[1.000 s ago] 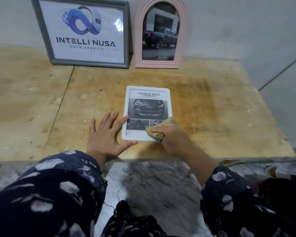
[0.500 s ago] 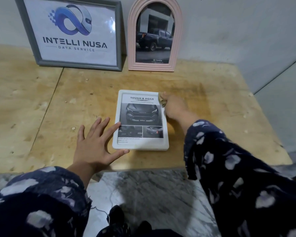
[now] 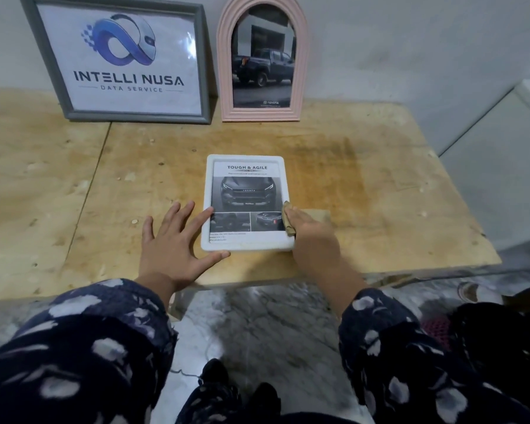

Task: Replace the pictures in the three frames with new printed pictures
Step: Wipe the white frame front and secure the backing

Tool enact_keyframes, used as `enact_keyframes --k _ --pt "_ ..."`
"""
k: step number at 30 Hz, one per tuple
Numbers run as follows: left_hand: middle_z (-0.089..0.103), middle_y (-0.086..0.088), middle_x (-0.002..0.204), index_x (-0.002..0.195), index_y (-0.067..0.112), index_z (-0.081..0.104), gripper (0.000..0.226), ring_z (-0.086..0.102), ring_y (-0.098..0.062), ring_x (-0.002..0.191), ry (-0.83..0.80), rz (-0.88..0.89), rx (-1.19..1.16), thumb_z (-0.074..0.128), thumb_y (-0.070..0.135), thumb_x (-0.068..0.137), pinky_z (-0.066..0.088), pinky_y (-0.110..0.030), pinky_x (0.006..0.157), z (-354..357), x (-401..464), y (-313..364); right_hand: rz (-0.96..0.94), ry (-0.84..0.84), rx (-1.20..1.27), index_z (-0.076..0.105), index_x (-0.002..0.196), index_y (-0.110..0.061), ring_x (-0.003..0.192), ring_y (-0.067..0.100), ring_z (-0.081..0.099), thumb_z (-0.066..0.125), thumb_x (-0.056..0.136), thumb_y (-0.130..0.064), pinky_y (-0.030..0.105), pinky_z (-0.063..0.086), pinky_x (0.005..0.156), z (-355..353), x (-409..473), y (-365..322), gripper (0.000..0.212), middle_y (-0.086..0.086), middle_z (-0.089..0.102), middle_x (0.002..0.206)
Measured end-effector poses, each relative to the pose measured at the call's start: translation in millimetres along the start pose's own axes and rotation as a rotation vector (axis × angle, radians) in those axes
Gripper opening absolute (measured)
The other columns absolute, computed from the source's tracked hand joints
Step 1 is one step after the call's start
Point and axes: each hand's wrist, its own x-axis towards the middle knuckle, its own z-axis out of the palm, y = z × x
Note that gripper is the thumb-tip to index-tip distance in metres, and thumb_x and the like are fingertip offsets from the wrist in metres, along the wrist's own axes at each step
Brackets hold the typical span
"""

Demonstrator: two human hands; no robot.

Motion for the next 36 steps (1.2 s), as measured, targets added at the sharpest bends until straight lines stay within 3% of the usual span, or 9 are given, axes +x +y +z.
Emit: enact_keyframes --k 3,6,10,14,17,19,21,24,36 --pt "0.014 0.009 0.161 0.147 0.053 0.013 0.09 0.002 -0.013 0.149 -0.02 -0.004 0.015 0.02 0.093 0.067 0.001 -0.055 0.115 -1 0 1 0.032 0.04 0.018 0.028 0.15 -0.022 0.141 0.01 0.03 0.035 0.091 0.001 0.026 0.029 0.11 3 -31 -4 0.064 -0.008 0.03 0.155" --pt "0.014 0.008 0.161 0.147 0.052 0.012 0.09 0.002 -0.014 0.149 -0.021 -0.002 0.008 0.019 0.093 0.067 0.001 -0.055 0.115 -1 0 1 0.05 0.034 0.005 0.028 0.15 -0.022 0.138 0.012 0.034 0.034 0.091 0.001 0.028 0.033 0.106 3 -53 -13 0.064 -0.008 0.033 0.153" --pt "0.01 0.009 0.161 0.147 0.051 0.01 0.09 -0.002 -0.013 0.149 -0.051 0.003 0.009 0.018 0.093 0.068 0.0 -0.056 0.115 -4 0 1 0.128 -0.027 0.033 0.049 0.136 -0.023 0.112 0.023 0.05 0.039 0.088 0.002 0.032 0.043 0.083 -19 -66 -22 0.055 0.0 0.056 0.127" --pt "-0.004 0.011 0.162 0.149 0.048 -0.001 0.094 -0.01 -0.015 0.149 -0.1 0.031 0.035 0.012 0.094 0.068 -0.003 -0.059 0.115 -2 1 -1 0.38 0.214 0.306 0.066 0.114 -0.013 0.09 0.03 0.055 0.041 0.084 0.005 0.03 0.039 0.068 -37 -58 -19 0.043 0.011 0.064 0.098" --pt "-0.014 0.017 0.159 0.15 0.044 -0.009 0.089 -0.014 -0.017 0.148 -0.132 0.075 0.03 0.005 0.089 0.074 -0.005 -0.061 0.114 -3 1 -4 0.375 0.324 0.241 0.058 0.13 -0.017 0.118 0.027 0.052 0.043 0.083 0.005 0.031 0.042 0.088 -26 -51 -34 0.054 0.006 0.061 0.127" --pt "-0.008 0.018 0.159 0.151 0.042 -0.006 0.079 -0.013 -0.019 0.148 -0.13 0.093 -0.009 -0.001 0.08 0.082 -0.006 -0.062 0.113 -4 -1 -5 0.342 0.226 0.183 0.044 0.142 -0.016 0.134 0.023 0.04 0.04 0.083 0.008 0.037 0.032 0.11 -5 -54 -51 0.064 0.002 0.043 0.148" --pt "-0.001 0.019 0.16 0.152 0.041 -0.003 0.071 -0.012 -0.019 0.148 -0.128 0.085 -0.061 -0.007 0.068 0.087 -0.007 -0.062 0.114 -4 -1 -3 0.313 0.13 0.11 0.027 0.149 -0.015 0.145 0.018 0.02 0.037 0.084 0.007 0.042 0.014 0.119 20 -62 -65 0.069 0.001 0.021 0.158" --pt "0.001 0.021 0.159 0.151 0.042 -0.004 0.063 -0.013 -0.017 0.148 -0.149 0.049 -0.092 -0.007 0.057 0.09 -0.01 -0.06 0.114 -4 1 -3 0.316 0.165 0.114 0.018 0.151 -0.012 0.148 0.018 0.004 0.036 0.085 0.009 0.034 0.003 0.118 41 -64 -73 0.072 0.002 0.008 0.161" --pt "-0.014 0.024 0.157 0.15 0.043 -0.01 0.057 -0.023 -0.016 0.145 -0.439 0.052 -0.246 -0.002 0.058 0.096 -0.019 -0.06 0.111 -23 13 -7 0.329 0.23 0.21 0.027 0.149 -0.012 0.147 0.025 0.014 0.029 0.083 0.005 0.04 0.01 0.118 70 -63 -126 0.068 0.002 0.019 0.159"
